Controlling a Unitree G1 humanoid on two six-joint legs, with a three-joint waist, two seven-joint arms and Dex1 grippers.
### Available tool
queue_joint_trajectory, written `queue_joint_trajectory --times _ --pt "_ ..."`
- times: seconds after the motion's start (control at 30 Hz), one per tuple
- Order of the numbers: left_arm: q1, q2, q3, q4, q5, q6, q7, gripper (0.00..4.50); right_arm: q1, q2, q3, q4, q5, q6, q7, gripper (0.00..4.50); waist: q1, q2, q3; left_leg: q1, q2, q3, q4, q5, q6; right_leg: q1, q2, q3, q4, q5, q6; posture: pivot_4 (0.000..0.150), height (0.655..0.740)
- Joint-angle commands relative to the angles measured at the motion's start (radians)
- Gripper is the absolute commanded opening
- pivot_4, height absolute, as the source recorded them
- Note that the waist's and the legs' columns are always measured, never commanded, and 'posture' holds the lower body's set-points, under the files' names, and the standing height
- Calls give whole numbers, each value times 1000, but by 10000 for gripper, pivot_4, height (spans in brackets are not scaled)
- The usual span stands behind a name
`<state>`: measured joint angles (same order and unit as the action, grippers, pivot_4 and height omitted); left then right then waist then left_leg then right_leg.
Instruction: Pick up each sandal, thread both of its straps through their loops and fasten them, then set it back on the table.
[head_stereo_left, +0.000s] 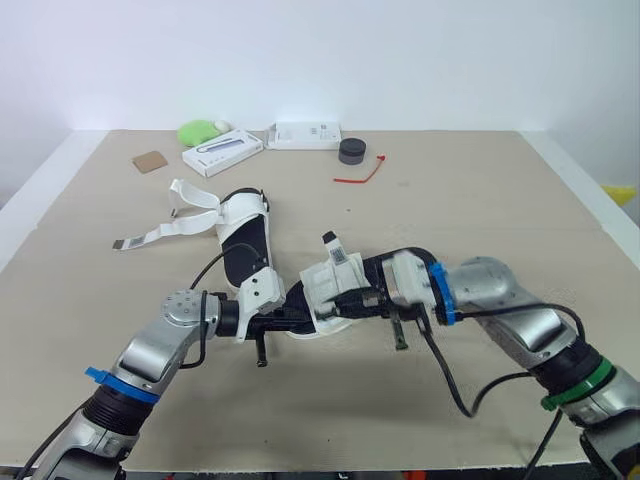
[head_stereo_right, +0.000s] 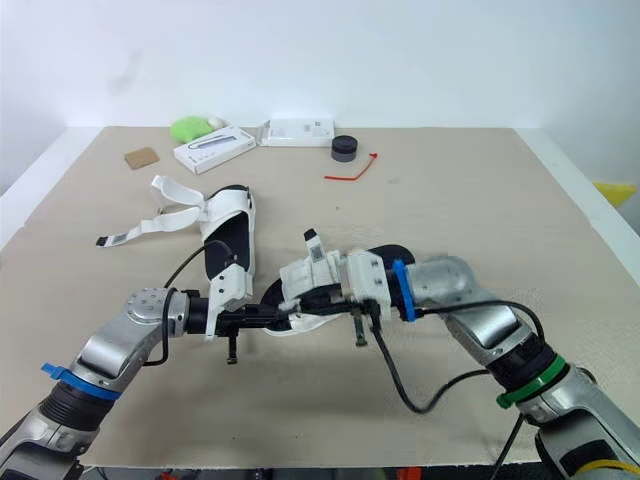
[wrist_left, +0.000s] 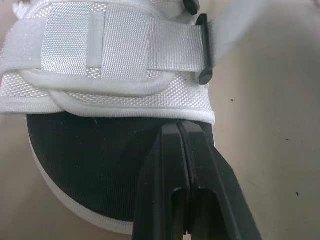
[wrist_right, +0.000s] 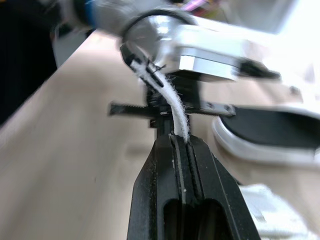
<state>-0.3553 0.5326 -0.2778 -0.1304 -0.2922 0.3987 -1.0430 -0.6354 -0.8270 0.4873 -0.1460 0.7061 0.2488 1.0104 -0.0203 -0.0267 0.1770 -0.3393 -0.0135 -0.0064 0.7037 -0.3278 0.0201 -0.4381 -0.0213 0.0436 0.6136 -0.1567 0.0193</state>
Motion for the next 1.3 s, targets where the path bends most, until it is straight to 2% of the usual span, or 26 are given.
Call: queue_joint_trajectory --times 0.03,0.2,0.3,0.9,0.93,1.0,1.03,1.13,1.2,1.23,1.3 --pt "10 -1 -30 28 27 17 2 0 -101 53 -82 -18 90 289 -65 398 0 0 0 -1 0 0 0 0 0 0 0 0 0 0 0 1500 7400" --pt "9 -10 -31 30 28 17 4 0 -215 170 -152 98 81 548 -138 398 -1 0 0 -2 0 1 0 0 0 -1 0 0 0 1 1 1500 7400" --pt "11 -11 -31 29 28 16 6 0 -247 210 -180 138 55 631 -160 398 -1 0 0 -3 0 1 0 1 -1 -3 0 0 0 1 1 1500 7400" --pt "22 -11 -30 17 21 20 13 0 -302 270 -140 236 -158 790 -115 398 -2 0 0 -5 -1 1 0 0 -1 -4 0 -1 -1 2 1 1500 7400" --pt "22 -11 -30 16 21 19 13 0 -303 273 -140 237 -165 788 -109 7064 -2 0 0 -5 -1 1 0 0 -1 -4 0 -1 -1 2 1 1500 7400" --pt "24 -10 -31 15 22 19 13 0 -306 279 -146 234 -175 780 -98 14015 -3 0 0 -5 -1 0 0 0 -1 -4 0 -1 -1 2 1 1500 7400" --pt "24 -10 -31 14 22 19 13 0 -306 282 -149 232 -179 776 -94 19483 -3 0 0 -5 -1 0 0 0 -1 -4 0 -1 -1 1 1 1500 7400" --pt "27 -8 -31 12 23 20 13 0 -306 282 -154 213 -186 763 -74 31096 -3 0 0 -5 -1 0 0 0 -1 -4 0 -1 -1 1 2 1500 7400" --pt "27 -8 -32 10 23 21 13 0 -302 281 -155 204 -200 732 -64 40702 -3 0 0 -5 -1 0 0 0 -1 -4 0 -1 -1 1 2 1500 7400" --pt "28 -7 -32 9 23 21 14 0 -300 286 -172 199 -204 709 -70 43088 -3 0 0 -5 -1 0 0 0 -1 -4 0 -1 -1 1 2 1500 7400" --pt "32 -6 -31 5 22 21 15 0 -300 297 -203 194 -217 662 -87 43088 -3 0 0 -5 -1 0 0 0 -1 -4 0 -1 -1 1 2 1500 7400"
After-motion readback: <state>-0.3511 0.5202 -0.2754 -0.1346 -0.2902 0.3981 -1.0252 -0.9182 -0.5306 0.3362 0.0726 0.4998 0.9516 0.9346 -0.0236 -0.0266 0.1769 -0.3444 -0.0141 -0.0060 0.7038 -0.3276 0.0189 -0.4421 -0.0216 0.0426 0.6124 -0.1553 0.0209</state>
